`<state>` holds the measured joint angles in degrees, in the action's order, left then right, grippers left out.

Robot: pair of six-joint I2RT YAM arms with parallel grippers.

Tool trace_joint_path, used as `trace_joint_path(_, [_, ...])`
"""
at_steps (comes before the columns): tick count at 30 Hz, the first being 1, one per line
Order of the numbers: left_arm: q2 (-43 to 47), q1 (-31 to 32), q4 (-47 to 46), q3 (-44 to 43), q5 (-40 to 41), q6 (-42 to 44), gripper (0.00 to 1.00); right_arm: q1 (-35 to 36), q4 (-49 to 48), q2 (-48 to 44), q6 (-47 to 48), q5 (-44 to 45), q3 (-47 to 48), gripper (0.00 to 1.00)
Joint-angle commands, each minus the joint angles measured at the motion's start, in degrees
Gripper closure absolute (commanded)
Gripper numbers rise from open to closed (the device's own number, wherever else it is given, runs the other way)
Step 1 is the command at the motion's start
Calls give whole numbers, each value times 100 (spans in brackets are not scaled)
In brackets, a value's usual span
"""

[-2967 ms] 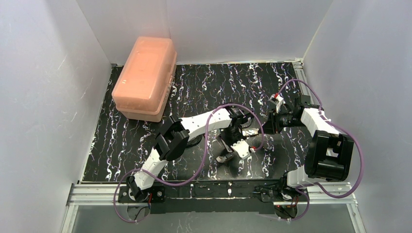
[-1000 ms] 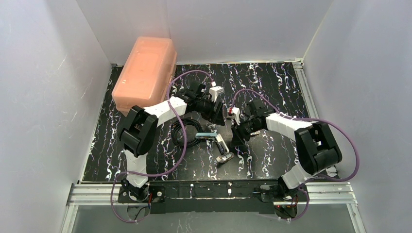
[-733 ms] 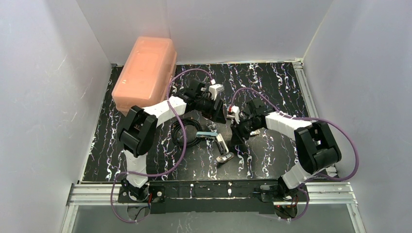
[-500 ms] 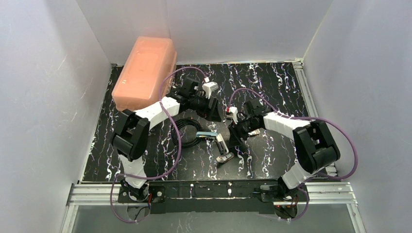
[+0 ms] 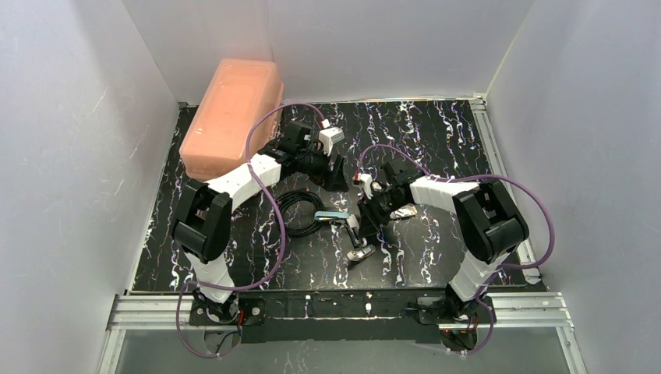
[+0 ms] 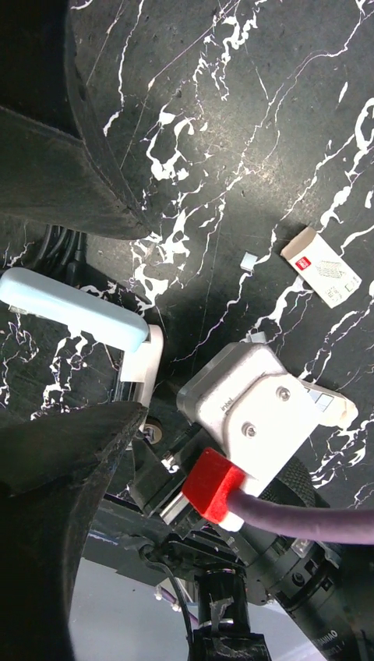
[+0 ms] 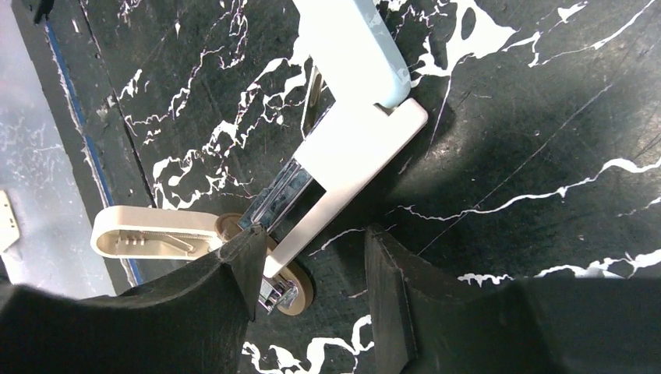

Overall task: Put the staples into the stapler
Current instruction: Close the stapler at the center of the board.

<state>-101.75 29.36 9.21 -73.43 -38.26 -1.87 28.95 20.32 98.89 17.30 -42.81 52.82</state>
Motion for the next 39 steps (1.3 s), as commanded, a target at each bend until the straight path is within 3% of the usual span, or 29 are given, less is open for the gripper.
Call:
trace_joint_path(1, [297, -18, 251, 40, -32, 354, 26, 22, -107, 95, -136, -123, 186, 44])
trace_joint_path(19, [489, -16, 1298, 193, -57, 1698, 27, -39, -186, 298, -396, -7, 232, 68])
trace_joint_path(27, [585, -18, 1952, 200, -220, 2296, 28, -192, -124, 397, -445, -75, 267, 72])
trace_joint_path(39, [831, -14, 2404, 416, -255, 2457, 27, -222, -117, 543, -488, 152, 340, 76])
